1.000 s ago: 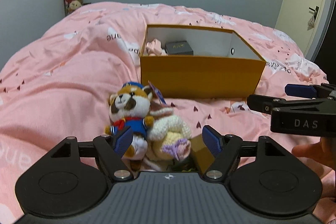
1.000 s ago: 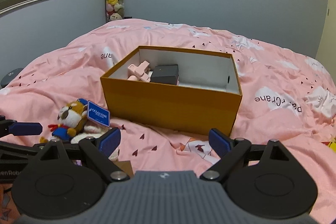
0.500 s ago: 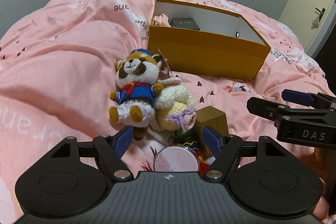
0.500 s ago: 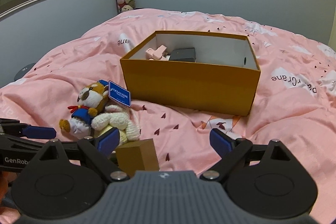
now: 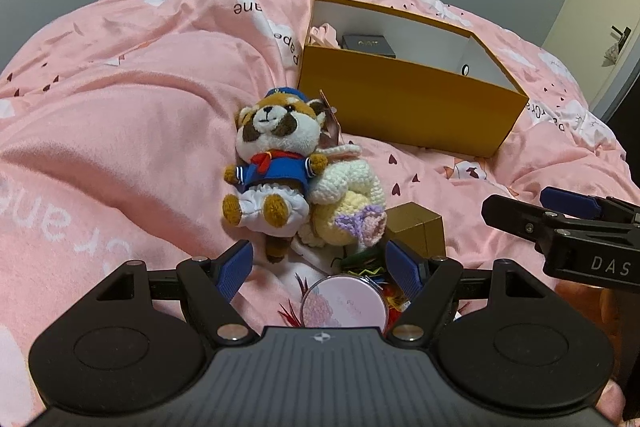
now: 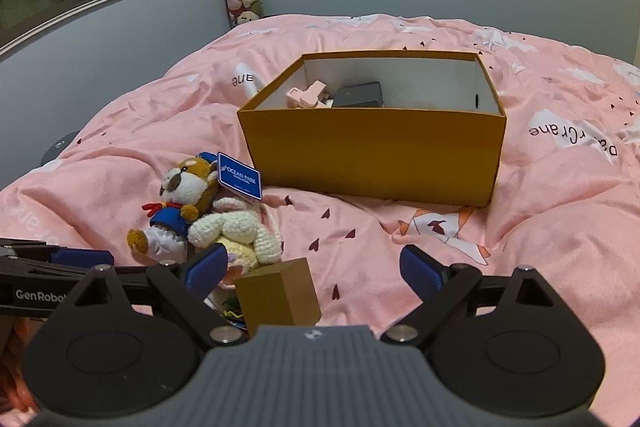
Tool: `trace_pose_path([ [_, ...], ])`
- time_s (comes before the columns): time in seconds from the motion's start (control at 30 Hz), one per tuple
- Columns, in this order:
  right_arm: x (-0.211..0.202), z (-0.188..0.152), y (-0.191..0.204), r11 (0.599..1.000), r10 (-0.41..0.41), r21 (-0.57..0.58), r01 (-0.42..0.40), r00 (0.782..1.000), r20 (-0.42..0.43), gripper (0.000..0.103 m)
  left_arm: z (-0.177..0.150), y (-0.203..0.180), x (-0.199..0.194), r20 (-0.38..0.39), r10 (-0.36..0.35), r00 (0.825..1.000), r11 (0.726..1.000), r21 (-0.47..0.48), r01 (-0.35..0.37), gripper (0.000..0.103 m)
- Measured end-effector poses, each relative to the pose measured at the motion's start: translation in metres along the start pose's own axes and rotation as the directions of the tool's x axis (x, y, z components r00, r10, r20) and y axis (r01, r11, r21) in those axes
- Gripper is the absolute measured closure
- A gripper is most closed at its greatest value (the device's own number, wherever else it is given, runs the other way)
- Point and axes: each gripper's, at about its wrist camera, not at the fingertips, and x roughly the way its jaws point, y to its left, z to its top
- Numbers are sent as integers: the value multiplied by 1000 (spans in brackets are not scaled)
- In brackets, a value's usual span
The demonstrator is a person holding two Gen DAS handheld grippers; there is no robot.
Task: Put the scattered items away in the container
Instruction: 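Move both tools toward the raccoon plush and crocheted bouquet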
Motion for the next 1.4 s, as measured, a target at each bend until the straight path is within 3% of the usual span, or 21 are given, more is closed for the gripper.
trace_pose_path([
  [0.3,11,-5,-6,999,3,35,-2,999,-48,9,-1,1,10,-40,-20,999,1000,-3,20,17],
  [0.47,15,-6,-6,999,-3,32,4,999,-54,9,2,1,10,-19,-9,1000,1000,4,9,17],
  [0.67,14,2,9,996,29,-82,-30,1000,-8,9,17,-2,5,50,47,998,997,66,-50,17],
  [0.77,18,6,16,989,48,-141,-47,999,0,12,25,2,8,49,74,996,993,91,-79,19],
  [0.97,34,12,18,983,53,-174,-60,997,-47,19,37,24,24,-6,67,998,997,28,-67,22],
  [1.03,40,14,18,979,88,-179,-99,994,-71,30,41,28,30,-22,66,998,998,21,-66,23],
  [1.4,69,32,38,930,236,-244,-276,955,-179,48,48,41,63,-114,3,993,1000,-12,-4,25],
])
